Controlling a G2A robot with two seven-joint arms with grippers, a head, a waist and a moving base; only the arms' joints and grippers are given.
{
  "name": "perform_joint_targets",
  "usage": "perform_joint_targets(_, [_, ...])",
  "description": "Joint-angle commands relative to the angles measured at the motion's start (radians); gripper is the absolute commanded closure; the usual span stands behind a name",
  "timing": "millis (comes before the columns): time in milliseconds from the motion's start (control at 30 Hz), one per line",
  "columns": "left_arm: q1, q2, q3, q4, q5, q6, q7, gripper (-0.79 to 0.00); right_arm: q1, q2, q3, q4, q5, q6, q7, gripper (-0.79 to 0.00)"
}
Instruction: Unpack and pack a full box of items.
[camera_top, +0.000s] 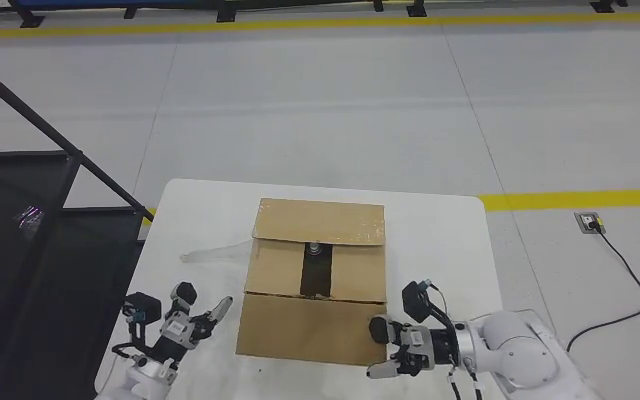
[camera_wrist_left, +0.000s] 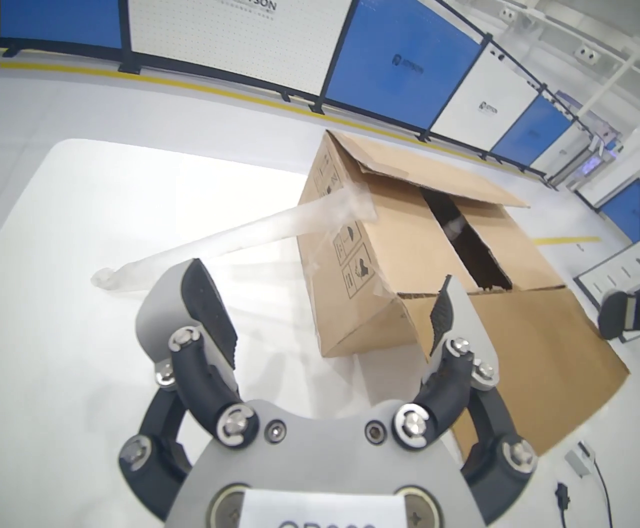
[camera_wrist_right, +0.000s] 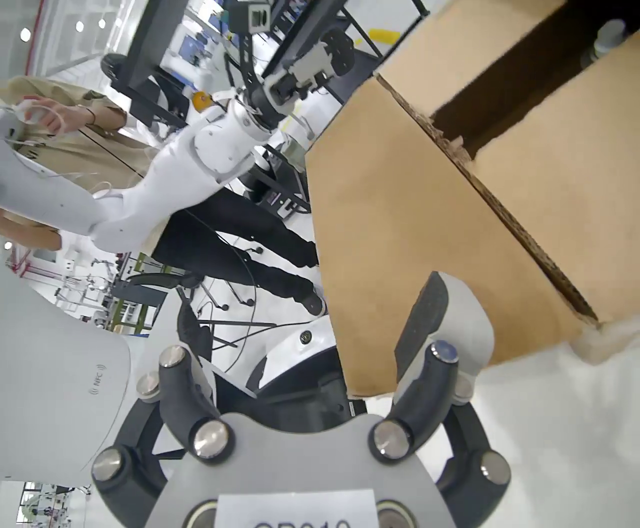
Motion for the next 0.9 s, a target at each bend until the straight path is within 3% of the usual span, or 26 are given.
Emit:
perform_joint_targets(0, [0.005,0.004,0.003,0.005,0.069,-0.027,0.0,-0.785,0.022,-0.004,-0.027,0.018,0.002,0.02,-0.022,-0.785])
perform_joint_targets(233, [0.003,0.009,0.039,0.046,0.249,-0.044,-0.006,-0.785,0.075,-0.018,-0.066,0.054,0.166,0.096,-0.129,-0.785])
perform_joint_targets(367, [-0.012,0.009,0.053,0.068,0.27,-0.027,-0.004,-0.785,0.103,-0.026,-0.049,0.094,0.362,0.214,-0.213,-0.785])
perform_joint_targets(467, [-0.016,0.009,0.056,0.073,0.27,-0.023,-0.006,-0.785,0.12,-0.028,-0.031,0.108,0.407,0.329,-0.273,-0.785])
perform_joint_targets(867, [-0.016,0.009,0.056,0.073,0.27,-0.023,-0.006,-0.785,0.113,-0.03,-0.039,0.105,0.422,0.34,-0.279,-0.785])
